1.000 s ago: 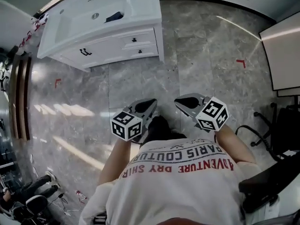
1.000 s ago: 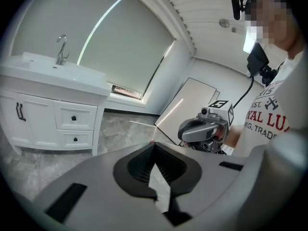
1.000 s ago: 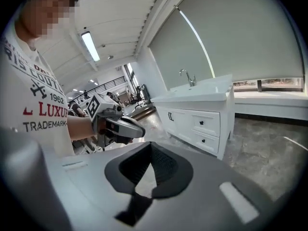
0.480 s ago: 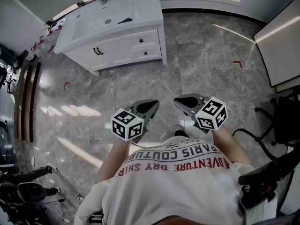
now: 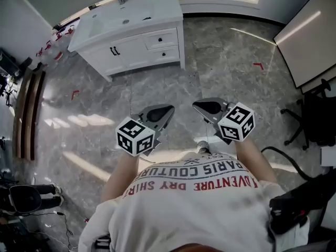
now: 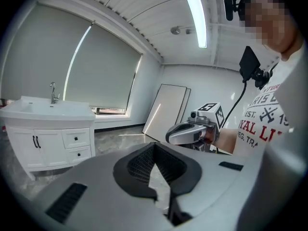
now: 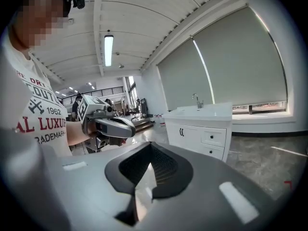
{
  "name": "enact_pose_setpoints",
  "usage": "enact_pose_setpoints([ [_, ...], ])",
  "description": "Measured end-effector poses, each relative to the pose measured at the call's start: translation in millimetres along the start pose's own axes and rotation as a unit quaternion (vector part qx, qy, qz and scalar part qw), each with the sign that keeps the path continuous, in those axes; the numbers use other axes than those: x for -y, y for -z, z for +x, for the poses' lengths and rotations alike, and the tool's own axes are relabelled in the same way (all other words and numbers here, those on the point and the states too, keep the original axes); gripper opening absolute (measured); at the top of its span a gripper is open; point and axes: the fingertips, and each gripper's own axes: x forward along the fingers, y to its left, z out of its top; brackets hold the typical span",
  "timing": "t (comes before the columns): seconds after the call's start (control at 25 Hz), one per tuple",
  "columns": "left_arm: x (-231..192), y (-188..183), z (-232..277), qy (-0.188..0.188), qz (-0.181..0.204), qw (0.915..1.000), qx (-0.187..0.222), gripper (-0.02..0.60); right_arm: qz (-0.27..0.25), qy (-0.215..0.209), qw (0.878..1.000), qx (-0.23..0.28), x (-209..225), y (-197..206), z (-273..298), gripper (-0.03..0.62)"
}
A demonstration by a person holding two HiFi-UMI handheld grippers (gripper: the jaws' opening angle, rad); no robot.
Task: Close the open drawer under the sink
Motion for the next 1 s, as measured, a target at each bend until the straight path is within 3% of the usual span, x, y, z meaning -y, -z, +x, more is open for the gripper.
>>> enact_pose_setpoints([
  [0.2,23,2,-19,0.006,0.020,0.9998,0.001,0.002,-0.010,0.011,1.000,-0.002,-26,0,-11,0.001],
  [0.36,29,6,-30,-0.004,0.015,0.9999,0.007,0.002,-0.012,0.004,1.000,-0.013,-42,6,-12,0.001],
  [1.0,46,9,-43,-0.009,0.022,0.9997,0.010,0.003,-0.021,-0.007,1.000,-0.007,-67,8,-17,0.000],
])
